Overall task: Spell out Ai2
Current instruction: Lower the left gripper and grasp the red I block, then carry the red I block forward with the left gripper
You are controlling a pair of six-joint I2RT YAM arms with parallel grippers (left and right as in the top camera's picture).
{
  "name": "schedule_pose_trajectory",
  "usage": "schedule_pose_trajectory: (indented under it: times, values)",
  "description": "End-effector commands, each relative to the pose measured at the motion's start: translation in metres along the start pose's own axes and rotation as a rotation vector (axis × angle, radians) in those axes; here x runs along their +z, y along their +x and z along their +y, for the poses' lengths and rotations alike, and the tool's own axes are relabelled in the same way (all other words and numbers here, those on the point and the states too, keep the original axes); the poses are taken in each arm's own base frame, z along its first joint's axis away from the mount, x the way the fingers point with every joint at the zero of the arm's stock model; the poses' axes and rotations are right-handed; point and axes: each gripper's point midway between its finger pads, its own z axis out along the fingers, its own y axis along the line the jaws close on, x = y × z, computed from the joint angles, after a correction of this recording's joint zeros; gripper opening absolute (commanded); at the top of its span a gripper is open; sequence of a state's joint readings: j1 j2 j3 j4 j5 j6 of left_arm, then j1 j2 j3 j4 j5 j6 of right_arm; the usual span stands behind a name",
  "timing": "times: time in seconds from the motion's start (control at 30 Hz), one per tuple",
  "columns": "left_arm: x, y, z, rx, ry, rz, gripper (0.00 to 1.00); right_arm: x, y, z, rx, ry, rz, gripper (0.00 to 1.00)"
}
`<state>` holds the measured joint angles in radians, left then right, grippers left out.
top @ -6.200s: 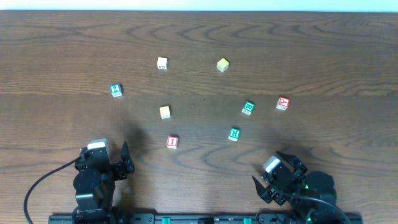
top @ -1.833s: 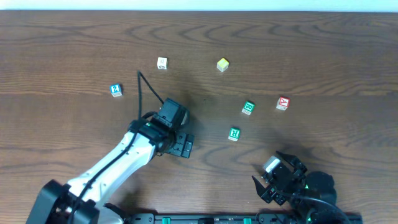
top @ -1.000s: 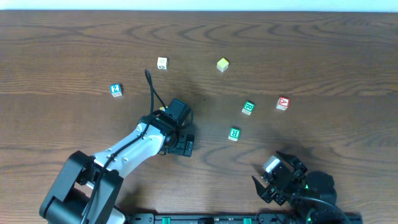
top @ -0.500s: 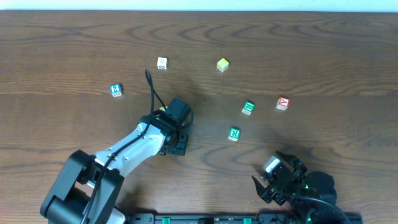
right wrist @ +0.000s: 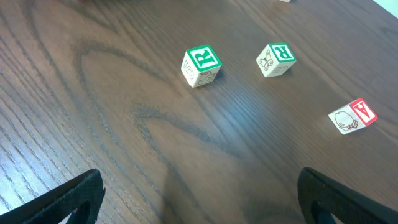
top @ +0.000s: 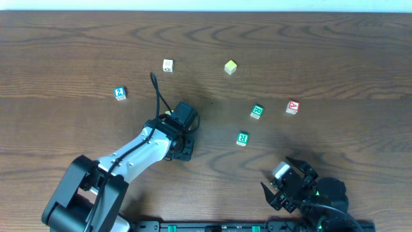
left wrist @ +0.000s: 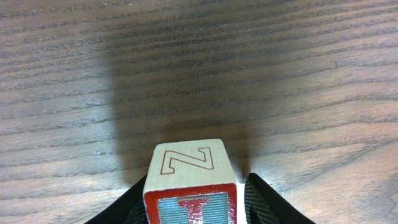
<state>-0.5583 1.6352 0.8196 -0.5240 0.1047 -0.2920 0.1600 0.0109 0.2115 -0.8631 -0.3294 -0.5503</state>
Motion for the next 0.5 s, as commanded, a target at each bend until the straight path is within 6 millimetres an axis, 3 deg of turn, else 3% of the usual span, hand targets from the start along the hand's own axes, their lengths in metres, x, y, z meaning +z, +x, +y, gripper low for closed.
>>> schedule_pose_trajectory:
  times: [0.0,0.47]
  values:
    - [0.0020,-0.0026,0.0006,-0.007,-0.006,0.005,0.44,0.0024,0.0034,0.0024,0.003,-0.011,0.002,0.99]
    - [0.0013,-0.0046,0.0007,-0.007,-0.009,-0.001,0.35,0.0024,0.0034,0.0023,0.003,-0.011,0.002,0.99]
